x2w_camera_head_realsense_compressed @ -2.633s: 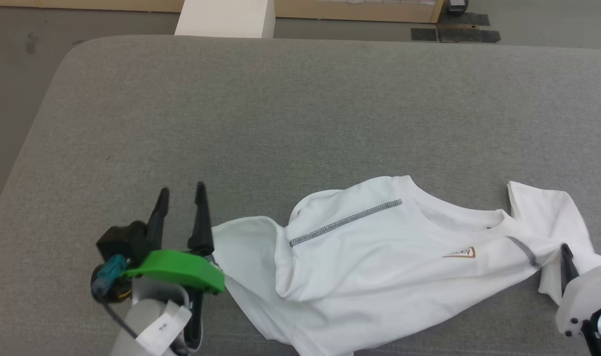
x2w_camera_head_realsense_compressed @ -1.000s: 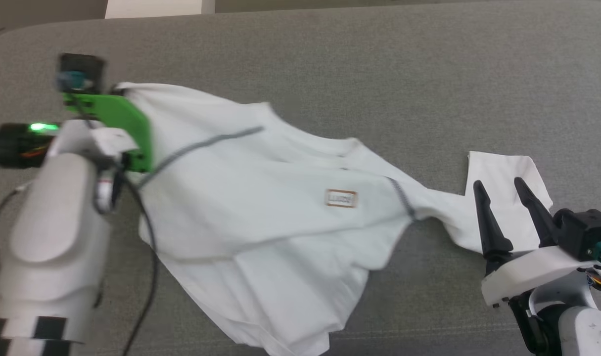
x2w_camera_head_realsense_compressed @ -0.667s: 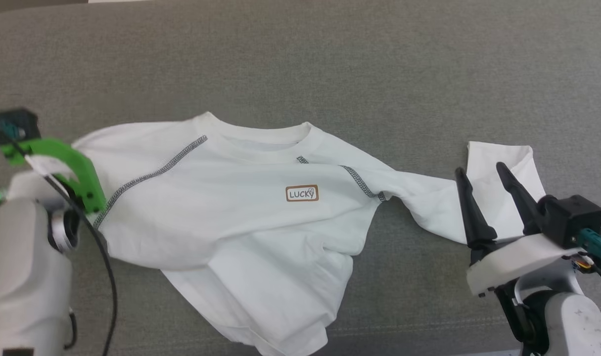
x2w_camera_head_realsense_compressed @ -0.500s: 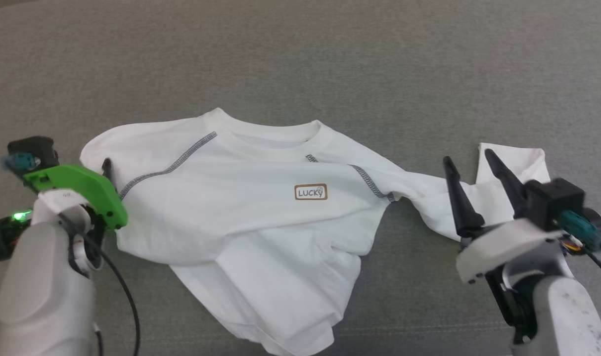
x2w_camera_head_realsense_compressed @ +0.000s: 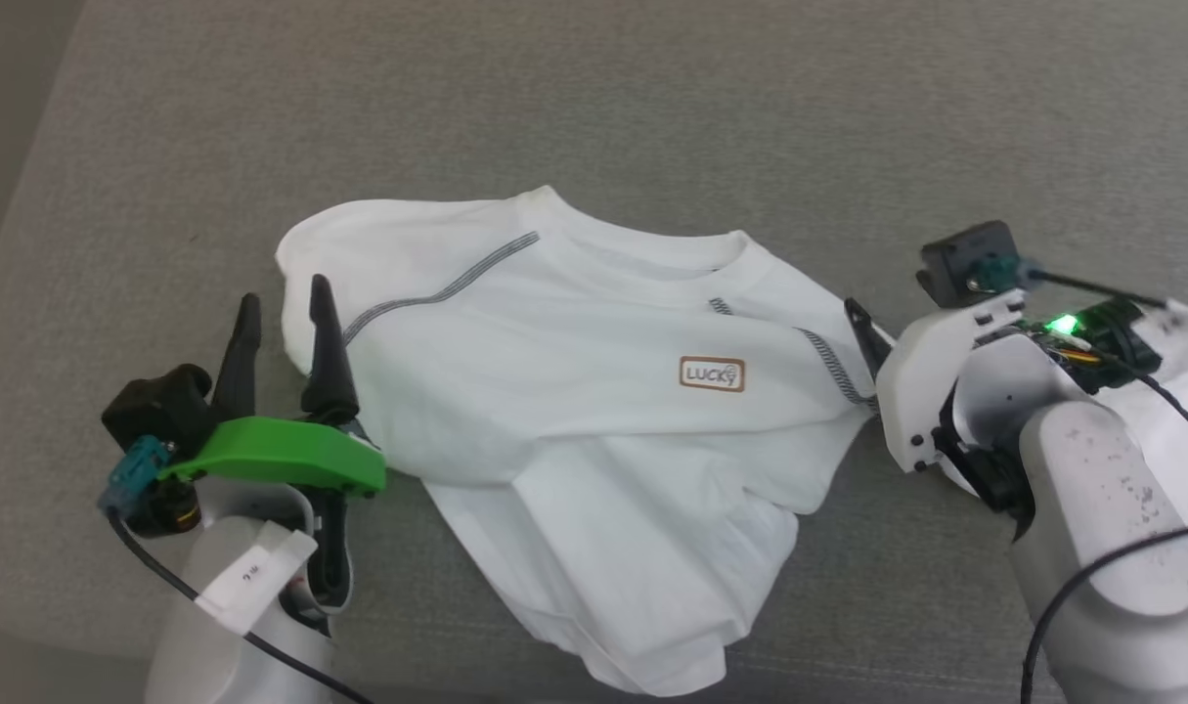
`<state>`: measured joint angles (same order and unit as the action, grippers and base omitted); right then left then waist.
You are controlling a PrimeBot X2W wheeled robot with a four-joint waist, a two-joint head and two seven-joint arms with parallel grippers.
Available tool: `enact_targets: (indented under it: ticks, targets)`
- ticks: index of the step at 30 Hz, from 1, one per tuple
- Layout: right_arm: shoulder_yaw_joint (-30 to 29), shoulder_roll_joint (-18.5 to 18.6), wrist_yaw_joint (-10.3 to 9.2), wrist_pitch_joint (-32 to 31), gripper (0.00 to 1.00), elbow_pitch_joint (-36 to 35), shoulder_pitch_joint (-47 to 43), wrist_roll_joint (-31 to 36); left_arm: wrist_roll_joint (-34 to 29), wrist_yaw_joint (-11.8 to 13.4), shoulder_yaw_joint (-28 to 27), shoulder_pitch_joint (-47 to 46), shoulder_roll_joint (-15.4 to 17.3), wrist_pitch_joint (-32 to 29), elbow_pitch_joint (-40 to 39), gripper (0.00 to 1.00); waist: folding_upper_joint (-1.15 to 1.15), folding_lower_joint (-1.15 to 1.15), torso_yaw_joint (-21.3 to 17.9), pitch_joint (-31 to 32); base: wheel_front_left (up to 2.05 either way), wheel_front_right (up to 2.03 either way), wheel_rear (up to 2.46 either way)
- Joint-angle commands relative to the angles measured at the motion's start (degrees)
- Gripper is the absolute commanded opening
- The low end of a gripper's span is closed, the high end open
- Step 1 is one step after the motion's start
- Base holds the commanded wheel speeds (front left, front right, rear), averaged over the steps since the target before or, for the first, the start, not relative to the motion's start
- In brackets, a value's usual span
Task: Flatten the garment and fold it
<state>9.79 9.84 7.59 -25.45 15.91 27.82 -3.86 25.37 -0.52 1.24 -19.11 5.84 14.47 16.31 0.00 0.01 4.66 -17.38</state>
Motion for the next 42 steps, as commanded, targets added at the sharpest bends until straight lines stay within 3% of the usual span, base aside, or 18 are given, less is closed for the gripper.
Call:
enact_targets:
  ticks: [1,9,10,12,14,18,23,30,34,35,36,37,42]
  targets:
    - [1.12,0.44,-0.10,-1.81,1.00,1.38,1.55,-1.40,-1.42,-0.57,0.07,0.92,-0.49,0.43,-1.28,1.00,0.00,-0.01,2.96,-1.54,0.00,0.00,0.00]
    - [7.25,5.89,-0.10,-15.44,1.00,7.43,6.67,-5.14,-3.96,-1.80,-1.78,3.03,-2.61,0.51,-6.26,1.00,0.00,-0.01,6.59,-3.83,0.00,0.00,0.00]
    - [7.95,6.35,-0.10,-18.37,0.86,8.00,6.74,-5.93,-3.97,-1.81,-2.03,3.02,-2.71,0.51,-6.36,1.00,0.00,-0.01,6.94,-4.03,0.00,0.00,0.00]
    - [9.60,7.45,-0.10,-23.89,0.22,8.06,6.75,-7.11,-3.98,-1.85,-2.26,3.00,-2.83,0.51,-6.37,1.00,0.00,-0.01,7.41,-4.26,0.00,0.00,0.00]
    - [10.62,9.19,-0.10,-26.95,0.00,6.46,7.22,-7.40,-3.95,-1.94,-2.38,2.86,-2.90,0.51,-6.44,1.00,0.00,-0.01,7.81,-4.55,0.00,0.00,0.00]
    - [9.18,12.73,-0.10,-24.97,0.00,2.26,10.36,-4.76,-2.73,-1.61,-1.50,2.23,-2.94,0.52,-6.37,1.00,0.00,-0.01,8.66,-5.17,0.00,0.00,0.00]
    - [5.55,14.30,-0.10,-18.30,0.00,0.82,17.71,1.04,-2.15,-1.28,0.02,1.16,-2.95,0.52,-5.83,1.00,0.00,-0.01,9.86,-6.17,0.00,0.00,0.00]
    - [5.11,14.87,-0.10,-9.75,0.00,7.28,29.41,7.89,-0.88,-1.28,2.07,-0.91,-2.95,0.52,-5.39,1.00,0.00,-0.01,11.84,-8.09,0.00,0.00,0.00]
    - [3.42,13.51,-0.10,-8.69,0.00,13.12,31.43,8.78,-0.39,-1.03,2.97,-1.76,-2.96,0.52,-5.21,1.00,0.00,-0.01,12.66,-8.70,0.00,0.00,0.00]
    - [2.79,13.09,-0.10,-7.98,0.08,13.87,31.51,8.88,-0.30,-0.95,3.05,-1.87,-2.96,0.52,-5.21,1.00,0.00,-0.01,12.73,-8.75,0.00,0.00,0.00]
    - [2.02,12.62,-0.10,-7.16,0.78,14.81,31.29,9.00,-0.25,-0.85,3.09,-1.95,-2.96,0.52,-5.20,1.00,0.00,-0.01,12.70,-8.71,0.00,0.00,0.00]
    - [1.70,12.27,-0.10,-6.31,1.00,15.39,30.93,9.11,-0.31,-0.77,3.02,-1.93,-2.96,0.52,-5.17,1.00,0.00,-0.01,12.56,-8.56,0.00,0.00,0.00]
    - [-1.77,9.67,-0.10,-0.08,1.00,15.66,26.04,6.75,-1.74,-0.83,2.00,-0.64,-2.96,0.52,-4.30,1.00,0.00,-0.01,10.68,-5.85,0.00,0.00,0.00]
